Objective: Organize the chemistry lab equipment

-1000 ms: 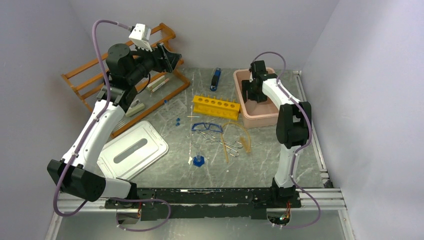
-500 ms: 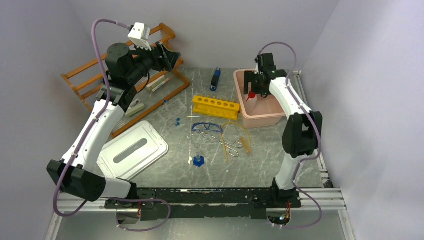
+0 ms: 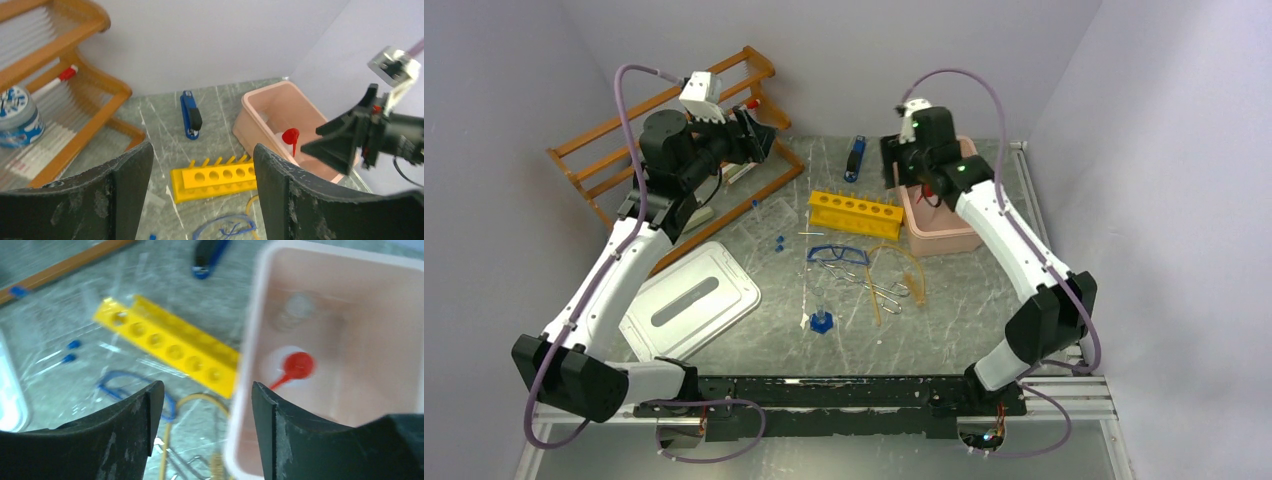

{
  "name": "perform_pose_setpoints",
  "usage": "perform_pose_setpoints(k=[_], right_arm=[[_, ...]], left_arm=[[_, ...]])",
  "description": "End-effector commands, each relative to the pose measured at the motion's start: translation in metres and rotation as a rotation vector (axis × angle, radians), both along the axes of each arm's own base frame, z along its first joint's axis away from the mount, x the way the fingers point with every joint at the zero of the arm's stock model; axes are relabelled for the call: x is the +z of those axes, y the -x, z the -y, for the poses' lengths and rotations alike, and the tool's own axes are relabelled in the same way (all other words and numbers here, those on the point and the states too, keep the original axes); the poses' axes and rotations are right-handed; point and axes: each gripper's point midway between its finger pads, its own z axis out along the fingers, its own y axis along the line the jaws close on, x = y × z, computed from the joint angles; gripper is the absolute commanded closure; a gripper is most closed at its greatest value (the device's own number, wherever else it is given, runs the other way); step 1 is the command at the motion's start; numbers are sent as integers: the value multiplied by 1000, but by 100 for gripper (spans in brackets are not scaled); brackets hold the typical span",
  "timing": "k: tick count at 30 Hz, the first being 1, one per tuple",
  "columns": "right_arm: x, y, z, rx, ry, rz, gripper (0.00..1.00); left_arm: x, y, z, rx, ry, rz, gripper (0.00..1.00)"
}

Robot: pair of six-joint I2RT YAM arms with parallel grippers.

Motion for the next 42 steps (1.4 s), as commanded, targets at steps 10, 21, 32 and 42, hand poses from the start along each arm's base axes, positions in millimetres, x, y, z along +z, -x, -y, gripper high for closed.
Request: perform_pose_setpoints(k=[10, 21, 32, 42], right_arm=[[-79, 109, -142, 420, -131, -205, 48], [-176, 163, -186, 419, -85, -504, 51], [-207, 159, -199, 446, 32, -546, 53], [-230, 163, -197, 447, 117, -556, 54]], left_arm=[[-82, 23, -32, 188, 21, -269, 27], [-114, 73, -56, 265, 38, -390, 26], [-98, 105, -72, 246, -24, -288, 23], [-103, 109, -84, 309, 1, -242, 23]])
